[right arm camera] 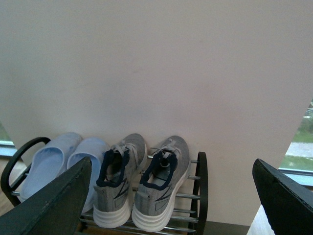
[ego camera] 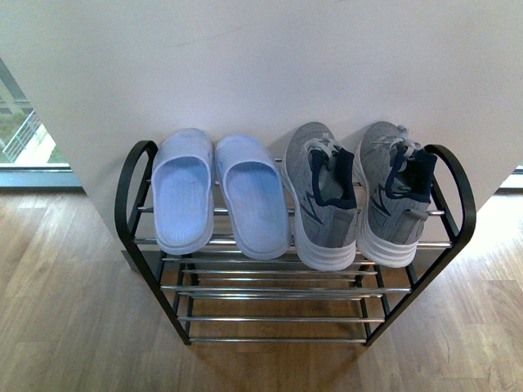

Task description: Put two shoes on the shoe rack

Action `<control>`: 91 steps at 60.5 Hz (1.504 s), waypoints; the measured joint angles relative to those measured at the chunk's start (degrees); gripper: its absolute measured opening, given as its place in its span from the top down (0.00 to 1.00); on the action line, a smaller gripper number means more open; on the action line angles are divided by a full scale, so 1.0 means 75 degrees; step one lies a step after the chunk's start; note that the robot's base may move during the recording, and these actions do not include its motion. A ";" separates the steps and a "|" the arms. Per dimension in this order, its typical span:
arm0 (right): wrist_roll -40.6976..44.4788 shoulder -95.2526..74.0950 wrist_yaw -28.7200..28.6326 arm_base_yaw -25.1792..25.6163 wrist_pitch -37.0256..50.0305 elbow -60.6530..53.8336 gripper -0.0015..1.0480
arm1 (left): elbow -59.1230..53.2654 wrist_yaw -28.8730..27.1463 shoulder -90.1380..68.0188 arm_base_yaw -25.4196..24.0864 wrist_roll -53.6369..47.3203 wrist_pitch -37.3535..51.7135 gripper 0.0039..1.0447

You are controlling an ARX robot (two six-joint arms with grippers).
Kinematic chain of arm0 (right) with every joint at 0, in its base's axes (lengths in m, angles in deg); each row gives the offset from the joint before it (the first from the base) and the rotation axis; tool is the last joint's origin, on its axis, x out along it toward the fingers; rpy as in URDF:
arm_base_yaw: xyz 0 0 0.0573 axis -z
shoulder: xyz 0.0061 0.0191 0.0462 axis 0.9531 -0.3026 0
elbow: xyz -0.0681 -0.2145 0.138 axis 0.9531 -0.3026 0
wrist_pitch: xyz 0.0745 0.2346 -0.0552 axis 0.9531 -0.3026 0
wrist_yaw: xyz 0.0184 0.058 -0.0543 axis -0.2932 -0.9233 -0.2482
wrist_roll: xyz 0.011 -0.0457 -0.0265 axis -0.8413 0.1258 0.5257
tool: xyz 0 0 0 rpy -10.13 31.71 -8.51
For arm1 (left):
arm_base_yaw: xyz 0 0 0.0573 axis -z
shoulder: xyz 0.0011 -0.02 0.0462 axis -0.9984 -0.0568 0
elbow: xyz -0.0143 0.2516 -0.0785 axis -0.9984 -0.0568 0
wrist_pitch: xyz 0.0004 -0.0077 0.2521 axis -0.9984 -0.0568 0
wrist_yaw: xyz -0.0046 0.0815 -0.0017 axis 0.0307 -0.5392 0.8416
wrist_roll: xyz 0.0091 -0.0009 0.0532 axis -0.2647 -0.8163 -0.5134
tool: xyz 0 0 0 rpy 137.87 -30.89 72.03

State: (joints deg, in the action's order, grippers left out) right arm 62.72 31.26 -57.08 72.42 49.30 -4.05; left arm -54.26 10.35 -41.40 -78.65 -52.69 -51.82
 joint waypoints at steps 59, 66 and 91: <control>0.0000 0.0000 -0.0003 0.0000 0.0000 0.0000 0.09 | -0.0289 0.1032 0.3057 -0.1049 -0.0020 -0.2748 0.99; 0.0000 -0.0006 -0.0006 0.0000 0.0000 0.0000 0.09 | -0.0286 0.1029 0.3086 -0.1055 -0.0026 -0.2804 0.99; 0.0000 -0.0003 -0.0003 0.0000 0.0000 0.0000 0.09 | -0.0286 0.1029 0.3092 -0.1055 -0.0026 -0.2801 0.55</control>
State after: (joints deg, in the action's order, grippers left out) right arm 62.72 31.24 -57.10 72.42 49.30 -4.05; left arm -56.40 18.07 -18.21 -86.56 -52.89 -72.82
